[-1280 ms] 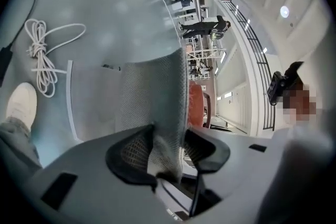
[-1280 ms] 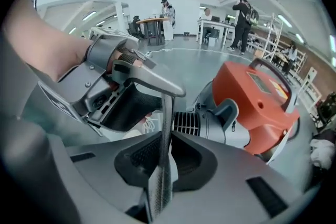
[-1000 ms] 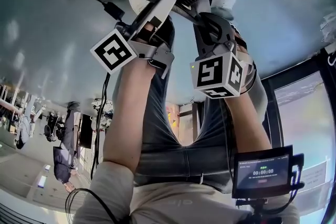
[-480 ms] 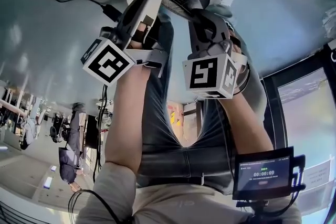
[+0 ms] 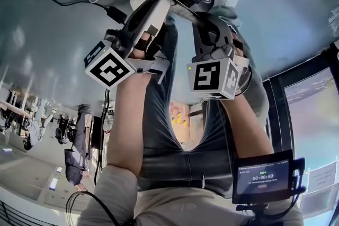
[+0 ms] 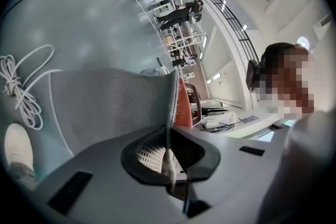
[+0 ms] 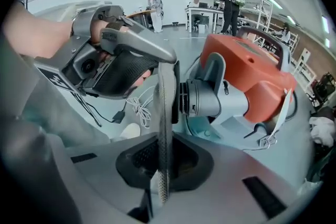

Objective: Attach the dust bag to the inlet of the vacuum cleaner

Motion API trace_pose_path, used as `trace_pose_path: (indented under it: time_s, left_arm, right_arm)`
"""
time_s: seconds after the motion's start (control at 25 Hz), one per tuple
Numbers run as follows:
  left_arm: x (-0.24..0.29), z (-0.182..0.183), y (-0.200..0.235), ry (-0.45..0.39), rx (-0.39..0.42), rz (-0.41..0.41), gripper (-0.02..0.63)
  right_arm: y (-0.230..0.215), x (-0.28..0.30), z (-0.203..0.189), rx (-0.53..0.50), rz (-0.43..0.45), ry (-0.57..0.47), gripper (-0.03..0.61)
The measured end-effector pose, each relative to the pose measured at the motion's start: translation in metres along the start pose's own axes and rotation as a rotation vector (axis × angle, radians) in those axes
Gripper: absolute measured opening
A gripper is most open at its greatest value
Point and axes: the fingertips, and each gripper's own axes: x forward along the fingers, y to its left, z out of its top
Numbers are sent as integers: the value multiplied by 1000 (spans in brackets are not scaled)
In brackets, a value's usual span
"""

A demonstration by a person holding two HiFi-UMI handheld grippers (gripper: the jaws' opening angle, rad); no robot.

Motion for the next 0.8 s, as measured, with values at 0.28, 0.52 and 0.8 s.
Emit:
trace_pose_path:
  time_s: [0.28,0.52,0.8]
  left_arm:
    - [-1,3,-6,7,35,-93,26]
    - [-1,-2,7,-1,8,-65,26]
    - [1,-15,-32,84,164,-182,26]
  right_arm:
    - [-7,-12,3,-4,-104,-45,19]
    - [-3,4,-1,70,-54,-7,20]
    - [5,12,-4,146,-4,-22,20]
